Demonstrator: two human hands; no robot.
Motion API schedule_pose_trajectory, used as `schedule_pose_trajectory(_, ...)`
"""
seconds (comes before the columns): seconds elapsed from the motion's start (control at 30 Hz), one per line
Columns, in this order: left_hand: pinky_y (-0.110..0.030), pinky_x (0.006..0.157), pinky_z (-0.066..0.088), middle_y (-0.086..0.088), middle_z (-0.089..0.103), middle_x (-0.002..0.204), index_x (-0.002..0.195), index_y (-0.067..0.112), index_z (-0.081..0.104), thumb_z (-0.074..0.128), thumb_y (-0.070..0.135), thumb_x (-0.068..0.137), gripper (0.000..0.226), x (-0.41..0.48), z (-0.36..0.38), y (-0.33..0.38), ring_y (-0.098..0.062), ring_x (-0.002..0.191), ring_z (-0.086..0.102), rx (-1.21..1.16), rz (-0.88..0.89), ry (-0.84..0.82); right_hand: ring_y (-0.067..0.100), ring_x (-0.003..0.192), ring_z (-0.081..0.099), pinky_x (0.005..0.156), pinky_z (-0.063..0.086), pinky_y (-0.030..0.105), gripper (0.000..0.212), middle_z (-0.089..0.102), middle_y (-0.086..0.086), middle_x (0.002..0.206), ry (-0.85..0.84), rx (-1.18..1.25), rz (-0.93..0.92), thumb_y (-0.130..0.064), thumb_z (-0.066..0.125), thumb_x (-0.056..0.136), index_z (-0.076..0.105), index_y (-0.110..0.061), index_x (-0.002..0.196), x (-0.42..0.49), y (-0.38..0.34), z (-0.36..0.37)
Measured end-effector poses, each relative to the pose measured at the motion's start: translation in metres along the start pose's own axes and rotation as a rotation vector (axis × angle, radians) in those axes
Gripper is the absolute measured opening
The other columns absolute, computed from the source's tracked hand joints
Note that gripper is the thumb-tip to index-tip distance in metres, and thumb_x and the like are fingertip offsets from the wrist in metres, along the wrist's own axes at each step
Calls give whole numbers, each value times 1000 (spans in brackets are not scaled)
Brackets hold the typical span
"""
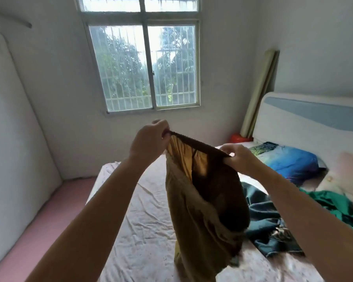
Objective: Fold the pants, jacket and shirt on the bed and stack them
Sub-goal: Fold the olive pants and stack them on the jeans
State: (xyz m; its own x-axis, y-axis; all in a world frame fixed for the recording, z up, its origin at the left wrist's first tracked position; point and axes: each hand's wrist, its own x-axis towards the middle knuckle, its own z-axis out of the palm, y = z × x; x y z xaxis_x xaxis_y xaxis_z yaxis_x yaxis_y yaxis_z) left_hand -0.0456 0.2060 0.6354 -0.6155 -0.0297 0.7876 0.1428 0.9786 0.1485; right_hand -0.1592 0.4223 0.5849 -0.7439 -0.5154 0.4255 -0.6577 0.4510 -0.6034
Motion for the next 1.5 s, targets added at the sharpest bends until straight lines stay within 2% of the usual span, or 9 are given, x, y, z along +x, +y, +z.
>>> schedule_pose_trajectory(0.17,0,54,35,-3,58,79,94,-2,59,50,6,91,13,39,-26,-7,-12,67,52,-110,-200,279,5,74,54,67,36,5,14,60,-6,78,371,196,-117,-2,64,78,66,-14,85,28,-66,-26)
schedule_pose_trajectory(0.3,5,61,35,-4,59,81,92,-2,61,50,1,89,11,25,-14,-14,-12,71,52,-176,-258,185,13,74,57,60,41,11,20,59,-6,81,-285,11,6,-14,71,77,64,-22,94,9,-63,19)
schedule_pose_trajectory(0.37,5,62,36,-7,63,81,91,-2,63,52,0,88,11,15,-10,-9,-9,67,51,-169,-174,106,9,78,59,66,47,13,41,59,-7,92,-311,200,25,-19,74,75,58,-18,113,5,-64,27)
schedule_pose_trajectory(0.57,0,63,40,3,63,76,88,5,68,56,-1,84,14,7,-16,7,3,62,52,-281,-16,-24,11,78,55,68,46,20,38,56,-7,94,35,291,-134,-20,74,75,55,-15,108,16,-94,28)
schedule_pose_trajectory(0.7,-9,68,43,10,63,73,82,13,68,56,-3,81,20,2,-18,-1,4,66,57,-478,-158,-31,11,66,50,65,40,23,15,56,-4,70,-18,305,-175,-14,72,76,59,-14,83,21,-103,26)
schedule_pose_trajectory(0.87,-25,70,56,-1,68,84,91,22,59,59,7,87,16,-33,-6,-25,-12,76,67,-904,-431,-169,11,70,52,70,46,25,10,56,-7,71,127,318,-150,-15,67,82,56,-14,83,33,-106,39)
schedule_pose_trajectory(1.07,-29,74,57,-2,65,89,98,18,55,61,1,84,23,-95,33,-57,-18,82,66,-747,-510,-268,14,80,54,84,50,41,10,53,-8,77,369,451,-51,-17,62,86,53,-12,87,53,-104,47)
schedule_pose_trajectory(1.33,-15,57,43,2,63,78,79,21,59,60,2,83,19,-130,71,-84,-11,68,60,-690,-651,-335,20,84,55,80,50,38,21,54,-3,78,491,627,12,-15,60,88,49,-27,74,68,-100,46)
schedule_pose_trajectory(1.5,-22,58,47,-5,59,79,77,20,49,57,0,85,22,-137,77,-85,-20,72,60,-601,-760,-262,17,81,55,77,49,35,13,54,-4,78,504,583,-8,-14,60,87,53,-20,79,69,-87,46)
